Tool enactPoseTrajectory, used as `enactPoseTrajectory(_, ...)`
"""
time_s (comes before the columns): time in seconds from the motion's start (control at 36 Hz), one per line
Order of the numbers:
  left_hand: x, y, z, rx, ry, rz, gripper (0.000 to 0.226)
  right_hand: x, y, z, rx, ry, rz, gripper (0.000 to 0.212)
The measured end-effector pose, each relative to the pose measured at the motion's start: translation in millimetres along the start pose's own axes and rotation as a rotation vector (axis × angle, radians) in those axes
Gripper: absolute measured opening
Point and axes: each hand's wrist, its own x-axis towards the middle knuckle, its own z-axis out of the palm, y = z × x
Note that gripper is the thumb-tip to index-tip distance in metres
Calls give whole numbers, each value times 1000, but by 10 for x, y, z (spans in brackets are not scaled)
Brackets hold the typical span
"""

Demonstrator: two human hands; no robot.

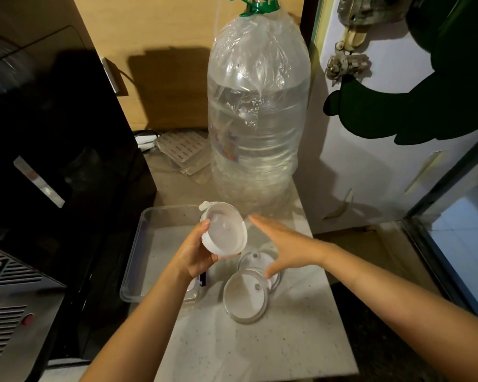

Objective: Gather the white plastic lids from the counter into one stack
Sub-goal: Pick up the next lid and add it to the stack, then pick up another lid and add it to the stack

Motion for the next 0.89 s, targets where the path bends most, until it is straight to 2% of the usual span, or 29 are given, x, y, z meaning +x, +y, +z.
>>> enactPoseTrajectory(0.14, -77, -57, -75, 25, 10, 1, 92, 142, 84, 433, -284, -72, -105, 108)
enactPoseTrajectory(0.19, -110, -77, -88, 31, 12, 8, 90, 170, 127, 571, -371, -114, -122, 115)
enactPoseTrajectory(0.28, -175, -106, -102, 29, 17, 17, 90, 183, 133, 695, -444, -141, -153, 119)
enactPoseTrajectory(0.44, -292, -154, -126, 28, 32, 17, 93, 189, 35, 738, -506, -127, -211, 112)
enactPoseTrajectory(0.56, -350, -178, -149, 19, 62, 7, 94, 212, 11, 765, -481, -107, -207, 101)
enactPoseTrajectory(0.72, -401, -168, -184, 24, 98, 16, 99, 216, -6, 732, -333, -73, -147, 95)
enactPoseTrajectory(0.89, -381, -138, -204, 135, 163, 28, 99, 67, -120, 382, -215, -33, -51, 96)
